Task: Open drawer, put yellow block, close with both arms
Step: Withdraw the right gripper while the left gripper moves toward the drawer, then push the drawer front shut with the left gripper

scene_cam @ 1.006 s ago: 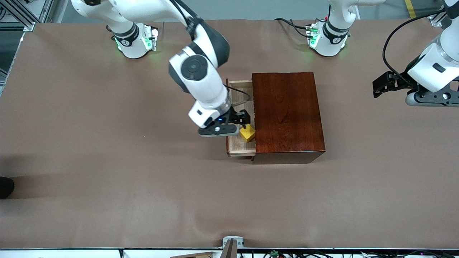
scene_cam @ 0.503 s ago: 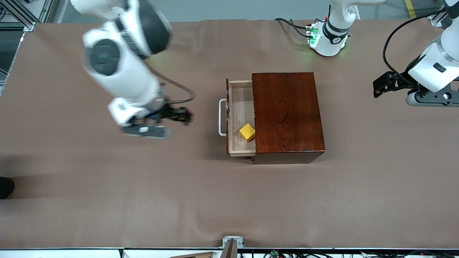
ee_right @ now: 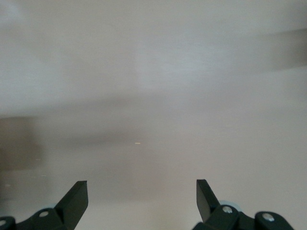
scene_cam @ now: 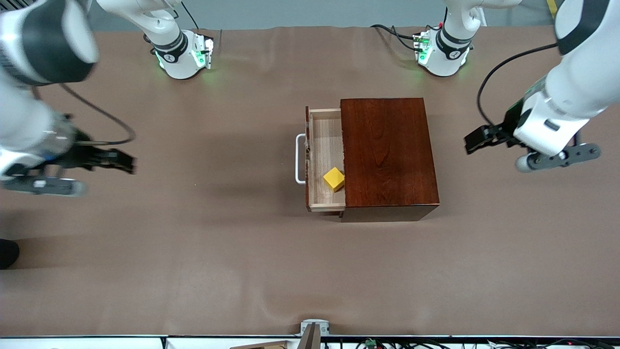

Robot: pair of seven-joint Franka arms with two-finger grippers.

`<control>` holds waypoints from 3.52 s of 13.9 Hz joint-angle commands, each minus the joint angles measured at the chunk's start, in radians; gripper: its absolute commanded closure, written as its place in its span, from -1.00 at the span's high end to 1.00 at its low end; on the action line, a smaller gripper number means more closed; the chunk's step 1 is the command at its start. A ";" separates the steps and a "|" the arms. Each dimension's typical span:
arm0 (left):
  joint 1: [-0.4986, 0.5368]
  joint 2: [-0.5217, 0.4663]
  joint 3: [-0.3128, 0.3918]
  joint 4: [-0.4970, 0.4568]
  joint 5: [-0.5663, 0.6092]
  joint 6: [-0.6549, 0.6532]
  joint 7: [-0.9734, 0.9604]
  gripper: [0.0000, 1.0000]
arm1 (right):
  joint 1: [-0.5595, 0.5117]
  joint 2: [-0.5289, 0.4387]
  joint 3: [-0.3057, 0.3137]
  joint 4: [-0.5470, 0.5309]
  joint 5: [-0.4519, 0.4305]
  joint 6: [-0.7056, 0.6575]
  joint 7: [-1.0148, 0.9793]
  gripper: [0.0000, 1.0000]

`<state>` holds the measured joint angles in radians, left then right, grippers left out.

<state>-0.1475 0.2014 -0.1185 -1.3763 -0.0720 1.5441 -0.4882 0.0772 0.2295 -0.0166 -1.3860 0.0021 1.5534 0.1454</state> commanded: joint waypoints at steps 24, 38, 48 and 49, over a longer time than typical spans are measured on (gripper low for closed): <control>-0.618 0.429 0.017 0.039 -0.085 0.536 -1.926 1.00 | -0.168 -0.206 0.026 -0.223 0.001 0.019 -0.135 1.00; -0.653 0.452 0.098 0.005 0.144 0.370 -2.057 1.00 | -0.169 -0.206 0.024 -0.220 -0.001 0.019 -0.135 1.00; -0.681 0.451 0.097 0.010 0.333 0.215 -2.130 1.00 | -0.168 -0.206 0.026 -0.220 -0.001 0.019 -0.135 1.00; -0.685 0.454 0.097 0.010 0.349 0.214 -2.130 1.00 | -0.168 -0.206 0.026 -0.220 -0.001 0.019 -0.135 1.00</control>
<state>-0.8132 0.6624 -0.0453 -1.3640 0.2142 1.7814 -2.5982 -0.0718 0.0307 -0.0056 -1.6138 0.0020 1.5848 0.0241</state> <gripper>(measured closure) 0.000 0.000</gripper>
